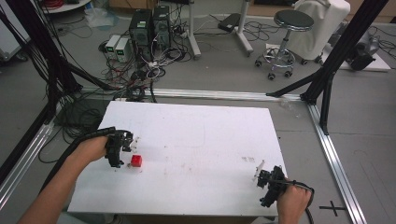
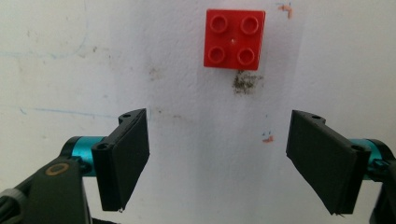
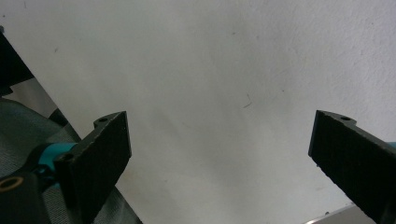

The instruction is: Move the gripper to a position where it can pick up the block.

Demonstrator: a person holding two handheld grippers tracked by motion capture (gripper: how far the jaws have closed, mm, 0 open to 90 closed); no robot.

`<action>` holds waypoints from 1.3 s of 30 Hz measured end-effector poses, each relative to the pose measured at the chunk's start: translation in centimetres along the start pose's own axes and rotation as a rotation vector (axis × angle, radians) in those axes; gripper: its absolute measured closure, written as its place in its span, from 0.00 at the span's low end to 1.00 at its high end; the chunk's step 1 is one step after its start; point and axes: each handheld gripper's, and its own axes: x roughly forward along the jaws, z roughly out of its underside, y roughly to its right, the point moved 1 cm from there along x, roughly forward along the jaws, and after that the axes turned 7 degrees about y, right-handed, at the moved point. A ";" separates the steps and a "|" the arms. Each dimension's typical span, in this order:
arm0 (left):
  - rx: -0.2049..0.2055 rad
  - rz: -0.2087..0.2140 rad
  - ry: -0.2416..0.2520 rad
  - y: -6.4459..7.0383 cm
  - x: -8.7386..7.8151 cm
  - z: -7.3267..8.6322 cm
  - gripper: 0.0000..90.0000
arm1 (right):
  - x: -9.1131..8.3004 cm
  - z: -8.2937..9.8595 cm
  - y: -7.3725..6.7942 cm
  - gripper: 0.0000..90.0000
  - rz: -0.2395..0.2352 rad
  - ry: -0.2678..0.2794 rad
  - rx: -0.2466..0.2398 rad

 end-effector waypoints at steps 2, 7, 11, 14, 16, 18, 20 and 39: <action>0.007 0.001 0.006 -0.2 0.2 -0.4 0.24 | 0.0 0.0 0.0 0.06 -0.001 0.000 0.001; 0.014 0.031 0.017 -0.4 0.6 -1.1 0.24 | 0.0 0.0 0.0 0.06 -0.001 -0.001 0.001; 0.024 0.046 0.010 -0.4 1.3 -1.4 0.24 | 0.1 0.0 0.1 0.06 -0.001 0.001 -0.004; 0.037 0.054 0.006 -0.5 1.6 -1.7 0.24 | 0.2 0.0 0.1 0.06 -0.004 0.001 -0.007; 0.035 0.062 0.008 -0.5 1.9 -1.8 0.24 | 0.2 -0.1 0.0 0.06 -0.004 -0.002 -0.005; 0.040 0.065 0.003 -0.5 2.2 -2.0 0.24 | 0.2 -0.1 0.0 0.06 -0.003 -0.002 -0.003; 0.047 0.070 -0.004 -0.5 2.5 -2.1 0.24 | 0.2 -0.1 0.0 0.06 -0.003 -0.002 -0.002; 0.065 0.115 -0.020 -0.7 4.1 -2.9 0.24 | 0.3 -0.1 0.1 0.06 -0.004 -0.007 -0.005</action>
